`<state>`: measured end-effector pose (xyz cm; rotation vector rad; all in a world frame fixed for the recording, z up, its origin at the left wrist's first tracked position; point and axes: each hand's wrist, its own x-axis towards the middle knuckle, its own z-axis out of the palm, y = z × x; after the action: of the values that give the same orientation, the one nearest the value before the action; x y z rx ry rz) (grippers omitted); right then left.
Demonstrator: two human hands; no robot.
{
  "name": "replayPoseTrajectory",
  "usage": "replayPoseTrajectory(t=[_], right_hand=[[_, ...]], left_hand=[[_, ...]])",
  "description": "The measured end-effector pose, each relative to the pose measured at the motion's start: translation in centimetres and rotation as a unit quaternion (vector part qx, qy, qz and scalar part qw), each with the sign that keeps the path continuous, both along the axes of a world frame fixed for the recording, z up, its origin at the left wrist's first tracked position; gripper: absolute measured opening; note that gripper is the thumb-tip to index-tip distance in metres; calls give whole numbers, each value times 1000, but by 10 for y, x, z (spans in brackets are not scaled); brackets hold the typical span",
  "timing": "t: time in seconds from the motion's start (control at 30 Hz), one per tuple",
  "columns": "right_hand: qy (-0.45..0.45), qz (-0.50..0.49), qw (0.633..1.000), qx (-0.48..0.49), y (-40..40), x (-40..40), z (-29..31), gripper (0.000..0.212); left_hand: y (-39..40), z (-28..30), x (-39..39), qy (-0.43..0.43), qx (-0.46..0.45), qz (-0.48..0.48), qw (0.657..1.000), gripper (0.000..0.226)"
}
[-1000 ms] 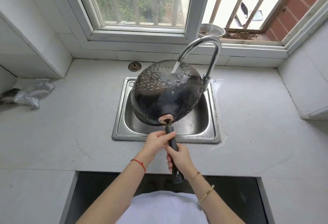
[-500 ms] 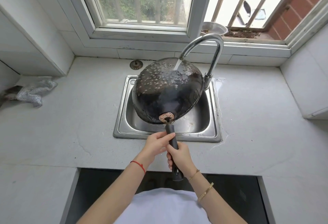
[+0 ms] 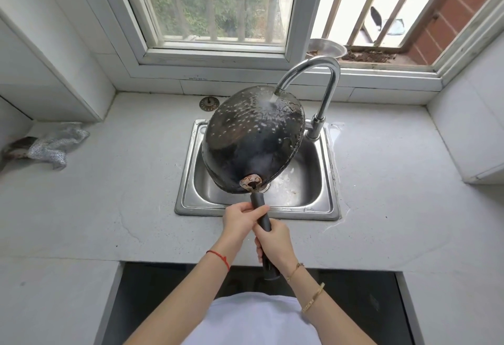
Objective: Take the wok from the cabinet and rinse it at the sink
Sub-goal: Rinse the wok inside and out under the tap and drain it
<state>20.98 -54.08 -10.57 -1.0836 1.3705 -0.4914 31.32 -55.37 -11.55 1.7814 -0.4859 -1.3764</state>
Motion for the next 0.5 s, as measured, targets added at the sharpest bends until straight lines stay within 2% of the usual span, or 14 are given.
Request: replayPoseTrajectory(t=[0.13,0.27,0.5], right_hand=[[22,12,999,-22,3,-1,3,29],[64,29,996,-52,7,-5,5,29],[105,45,990,-79,16,-12,5,22]], left_hand=[[6,1,2,-3,-18,-11,1000,36],[10,2,1,45,-27,-6,999,31],[19,-1,0,82,-35,8,996,23]])
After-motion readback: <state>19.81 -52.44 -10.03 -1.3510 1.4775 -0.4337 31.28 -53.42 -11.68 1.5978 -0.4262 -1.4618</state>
